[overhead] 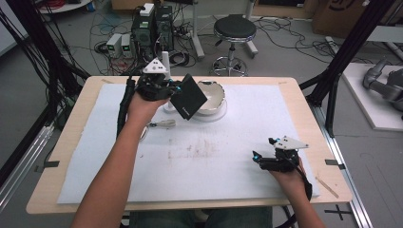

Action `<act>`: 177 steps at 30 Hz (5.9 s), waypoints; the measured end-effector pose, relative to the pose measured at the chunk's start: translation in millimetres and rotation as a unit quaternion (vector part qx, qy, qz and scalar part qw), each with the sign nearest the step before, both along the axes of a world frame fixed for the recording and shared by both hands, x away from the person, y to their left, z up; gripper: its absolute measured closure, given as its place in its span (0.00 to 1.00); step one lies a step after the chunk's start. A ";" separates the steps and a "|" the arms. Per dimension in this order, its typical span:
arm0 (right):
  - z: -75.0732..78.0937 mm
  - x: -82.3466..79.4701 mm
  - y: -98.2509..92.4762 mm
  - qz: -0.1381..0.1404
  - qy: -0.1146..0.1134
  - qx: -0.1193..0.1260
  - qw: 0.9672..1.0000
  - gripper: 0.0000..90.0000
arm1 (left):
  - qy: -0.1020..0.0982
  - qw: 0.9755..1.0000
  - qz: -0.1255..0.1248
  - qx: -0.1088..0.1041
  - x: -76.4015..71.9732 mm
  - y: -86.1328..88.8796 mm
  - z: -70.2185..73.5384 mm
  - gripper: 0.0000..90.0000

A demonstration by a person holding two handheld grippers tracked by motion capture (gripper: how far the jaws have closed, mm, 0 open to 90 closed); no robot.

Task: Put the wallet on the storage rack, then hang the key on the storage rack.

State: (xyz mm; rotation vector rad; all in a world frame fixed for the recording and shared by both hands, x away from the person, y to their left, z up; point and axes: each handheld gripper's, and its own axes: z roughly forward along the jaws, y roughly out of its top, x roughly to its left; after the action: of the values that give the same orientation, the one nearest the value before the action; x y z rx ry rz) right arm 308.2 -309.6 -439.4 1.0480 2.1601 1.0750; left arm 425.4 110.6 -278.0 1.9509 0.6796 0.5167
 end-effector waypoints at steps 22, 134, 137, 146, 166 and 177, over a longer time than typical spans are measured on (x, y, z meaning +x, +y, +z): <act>-0.6 -0.7 -0.2 0.001 0.003 0.003 1.000 0.19 | 0.009 1.000 0.020 0.016 53.5 -57.4 -9.0 0.91; -7.9 13.1 17.3 0.025 0.016 -0.015 0.999 0.19 | 0.058 0.995 0.081 -0.033 -54.7 83.5 -107.0 0.24; -8.0 13.2 17.3 0.025 0.016 -0.014 0.999 0.19 | 0.060 0.995 0.077 -0.028 -50.5 85.7 -111.6 0.24; -7.0 11.9 16.4 0.023 0.015 -0.012 1.000 0.19 | 0.078 0.994 0.080 -0.019 -28.9 83.9 -131.2 0.24; -8.3 12.9 14.9 0.019 0.019 -0.012 1.000 0.19 | 0.138 0.986 0.079 0.048 15.2 68.7 -174.2 0.25; -8.1 11.3 15.1 0.018 0.018 -0.010 1.000 0.19 | 0.124 0.987 0.064 0.079 8.3 71.5 -168.6 0.75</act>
State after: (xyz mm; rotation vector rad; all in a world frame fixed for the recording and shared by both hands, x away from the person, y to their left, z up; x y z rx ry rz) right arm 319.5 -294.5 -447.5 1.0308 2.2206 1.0553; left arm 433.7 182.1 -446.6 2.1520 0.9496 0.4194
